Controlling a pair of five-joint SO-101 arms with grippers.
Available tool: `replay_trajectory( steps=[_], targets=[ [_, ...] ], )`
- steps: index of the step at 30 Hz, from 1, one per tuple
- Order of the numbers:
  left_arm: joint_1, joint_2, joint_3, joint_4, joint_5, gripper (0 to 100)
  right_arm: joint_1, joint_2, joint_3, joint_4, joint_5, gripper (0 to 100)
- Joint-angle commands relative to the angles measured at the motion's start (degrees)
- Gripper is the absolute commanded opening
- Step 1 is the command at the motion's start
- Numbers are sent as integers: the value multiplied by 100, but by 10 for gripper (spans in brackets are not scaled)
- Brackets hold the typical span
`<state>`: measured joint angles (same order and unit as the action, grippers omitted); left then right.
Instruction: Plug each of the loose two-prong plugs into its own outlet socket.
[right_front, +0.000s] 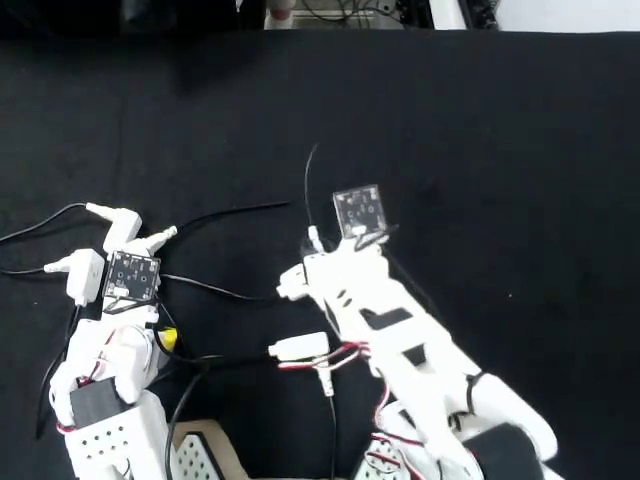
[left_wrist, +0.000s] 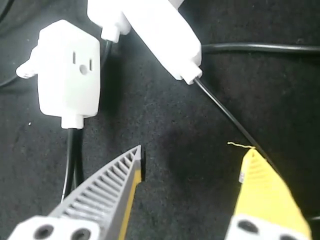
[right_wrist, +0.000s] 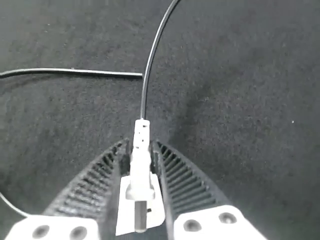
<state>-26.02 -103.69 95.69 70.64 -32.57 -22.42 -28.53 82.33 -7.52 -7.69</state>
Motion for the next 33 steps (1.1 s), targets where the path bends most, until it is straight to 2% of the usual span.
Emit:
replay_trajectory(
  steps=[1, 3, 6, 8, 10, 14, 23, 25, 29, 33],
  targets=[
    [4, -53, -22, -97, -62, 307, 79, -620, 13, -114, 35, 11],
    [4, -53, -22, -97, -62, 307, -44, -1033, -180, 519, 35, 11],
    [4, -53, -22, -53, -62, 307, 62, -1490, -1209, 3130, 35, 11],
    [-22, -53, -22, -44, -53, 307, 554, -1420, -2255, 4976, 105, 13],
    [-31, -53, -31, -44, -53, 307, 1160, -1095, -3160, 6013, 580, 13],
    [-40, -53, -31, -44, -53, 307, 1723, 92, -3969, 6611, 1152, 12],
    [-48, -53, -22, -44, -53, 307, 1723, 2958, -4831, 6699, 1213, 12],
    [-48, -53, -22, -44, -53, 307, 1723, 3389, -5007, 6734, 1433, 14],
    [-48, -53, -22, -53, -53, 307, 1697, 4171, -5569, 7903, 2391, 16],
    [-48, -53, -13, -62, -62, 307, 1679, 4927, -6510, 8826, 2418, 16]
  ],
)
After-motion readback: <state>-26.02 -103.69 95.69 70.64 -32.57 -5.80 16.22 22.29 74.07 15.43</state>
